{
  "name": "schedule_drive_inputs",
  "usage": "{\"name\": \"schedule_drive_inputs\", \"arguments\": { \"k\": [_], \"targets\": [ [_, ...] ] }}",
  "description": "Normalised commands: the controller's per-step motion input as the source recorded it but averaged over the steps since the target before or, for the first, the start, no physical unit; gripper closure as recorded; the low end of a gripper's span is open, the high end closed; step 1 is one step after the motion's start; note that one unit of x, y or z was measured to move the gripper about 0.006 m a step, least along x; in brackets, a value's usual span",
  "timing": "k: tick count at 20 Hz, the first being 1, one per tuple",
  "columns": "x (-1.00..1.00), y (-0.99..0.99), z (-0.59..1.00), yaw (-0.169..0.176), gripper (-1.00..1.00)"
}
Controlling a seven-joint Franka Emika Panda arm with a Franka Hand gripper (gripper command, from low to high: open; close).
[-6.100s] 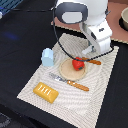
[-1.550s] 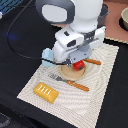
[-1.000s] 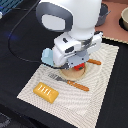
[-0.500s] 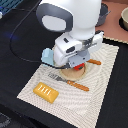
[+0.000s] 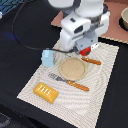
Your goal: Interact with the objects in diverse but meaningful ways.
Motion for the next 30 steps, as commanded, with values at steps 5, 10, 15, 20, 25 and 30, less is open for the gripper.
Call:
{"name": "schedule_drive_inputs", "arguments": {
  "k": [5, 10, 15, 20, 25, 30],
  "targets": [
    [-0.83, 0.44, -0.19, 0.075, 1.0],
    [-1.0, 0.04, -0.39, 0.009, 1.0],
    [-1.0, 0.0, -0.41, 0.0, 1.0],
    [-0.84, 0.0, -0.44, 0.0, 1.0],
    [-0.46, 0.0, -0.26, 0.0, 1.0],
    [-0.24, 0.0, -0.1, 0.0, 1.0]
  ]
}}
